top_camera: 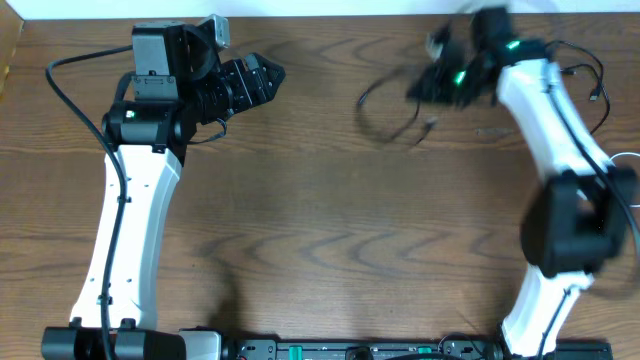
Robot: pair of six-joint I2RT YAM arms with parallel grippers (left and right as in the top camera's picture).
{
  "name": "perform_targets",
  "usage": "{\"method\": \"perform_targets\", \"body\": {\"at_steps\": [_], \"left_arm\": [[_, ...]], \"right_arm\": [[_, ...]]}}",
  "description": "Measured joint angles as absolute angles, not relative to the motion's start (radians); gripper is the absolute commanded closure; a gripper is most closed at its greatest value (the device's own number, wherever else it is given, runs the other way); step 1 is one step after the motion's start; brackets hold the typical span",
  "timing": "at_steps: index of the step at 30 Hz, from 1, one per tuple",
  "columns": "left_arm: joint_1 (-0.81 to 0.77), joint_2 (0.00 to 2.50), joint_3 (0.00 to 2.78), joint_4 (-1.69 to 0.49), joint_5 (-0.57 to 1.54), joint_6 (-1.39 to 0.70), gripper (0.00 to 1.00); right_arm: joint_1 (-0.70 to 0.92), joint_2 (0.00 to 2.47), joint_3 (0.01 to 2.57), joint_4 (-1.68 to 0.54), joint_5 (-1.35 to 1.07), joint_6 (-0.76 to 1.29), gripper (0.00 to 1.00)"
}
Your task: Untangle cables
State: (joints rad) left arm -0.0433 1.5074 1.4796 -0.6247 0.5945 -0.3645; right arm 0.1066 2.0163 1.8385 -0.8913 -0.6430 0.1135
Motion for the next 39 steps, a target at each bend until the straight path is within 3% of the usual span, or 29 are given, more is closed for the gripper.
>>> {"method": "perform_targets", "body": {"at_steps": [6, 9, 20, 30, 39], "left_arm": [[-0.043, 1.51, 1.48, -0.627, 0.595, -0.364, 0.21], [-0.043, 1.51, 1.48, -0.627, 0.595, -0.364, 0.21], [-0.043, 1.51, 1.48, -0.628, 0.594, -0.364, 0.21], [-0.043, 1.51, 1.48, -0.628, 0.594, -0.364, 0.21], [-0.043, 1.51, 1.48, -0.628, 0.594, -0.364, 0.21]], "right_arm": [[0.106, 1.639, 1.982, -0.734, -0.545, 0.276, 0.99], [0.106, 1.547, 1.982, -0.713, -0.374, 0.315, 0.99], [0.048, 1.567, 1.968, -0.972, -0.114, 0.355, 0.99], [-0.327, 1.662, 1.967, -1.214, -0.046, 0.418, 0.99], [-0.557, 1.792, 1.967, -0.973, -0.118, 0.428, 0.99]]}}
